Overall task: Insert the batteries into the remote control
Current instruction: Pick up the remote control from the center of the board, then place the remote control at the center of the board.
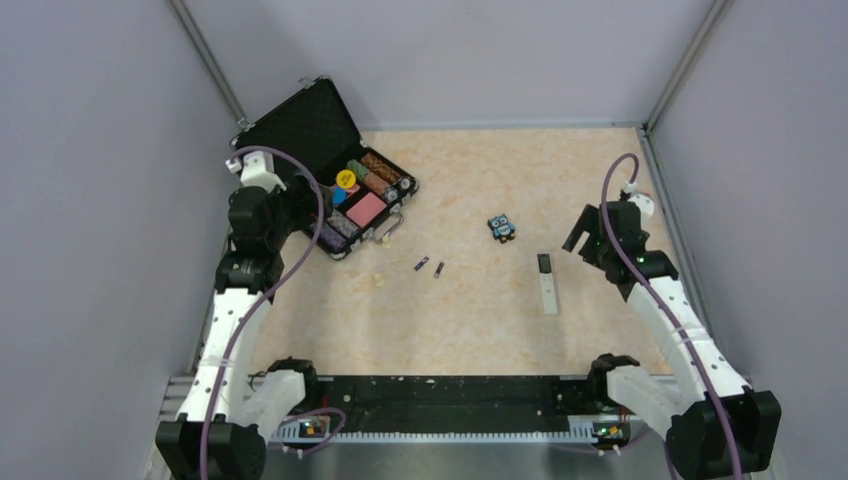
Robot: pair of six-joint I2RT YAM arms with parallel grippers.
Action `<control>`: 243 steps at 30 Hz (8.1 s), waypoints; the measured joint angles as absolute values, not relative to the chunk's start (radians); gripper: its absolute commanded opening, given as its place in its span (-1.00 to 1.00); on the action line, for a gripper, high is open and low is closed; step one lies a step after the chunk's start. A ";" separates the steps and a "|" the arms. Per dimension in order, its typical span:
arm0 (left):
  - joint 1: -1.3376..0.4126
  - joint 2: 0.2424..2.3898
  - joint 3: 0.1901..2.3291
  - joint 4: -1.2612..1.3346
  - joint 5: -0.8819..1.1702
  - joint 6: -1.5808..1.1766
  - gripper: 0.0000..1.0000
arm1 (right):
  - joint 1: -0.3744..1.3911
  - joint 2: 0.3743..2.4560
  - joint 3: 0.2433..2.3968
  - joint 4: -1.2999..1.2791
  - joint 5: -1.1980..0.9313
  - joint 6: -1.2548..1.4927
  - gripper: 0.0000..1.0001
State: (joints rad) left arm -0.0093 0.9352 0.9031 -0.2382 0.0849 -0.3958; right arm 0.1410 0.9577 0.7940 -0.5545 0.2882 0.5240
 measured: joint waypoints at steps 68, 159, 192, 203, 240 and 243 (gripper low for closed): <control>-0.258 1.066 0.802 0.472 0.754 -1.046 0.92 | 0.642 1.358 1.056 0.175 -0.933 1.048 -0.70; -0.322 1.278 0.906 -0.543 0.102 -1.092 0.81 | 1.250 1.653 0.927 -0.085 0.557 0.268 -0.35; -0.322 1.174 0.756 -0.455 0.096 -1.010 0.76 | 1.093 1.363 0.601 -0.273 0.466 0.737 -0.03; -0.322 1.163 0.715 -0.446 0.118 -0.994 0.73 | 1.090 1.271 0.638 -0.371 0.464 0.723 -0.33; -0.359 1.205 0.679 -0.247 0.273 -0.911 0.59 | 0.997 1.152 0.674 -0.541 0.352 0.881 0.37; -0.400 1.267 0.694 -0.187 0.286 -0.886 0.58 | 0.977 1.105 0.667 -0.579 0.313 1.026 0.41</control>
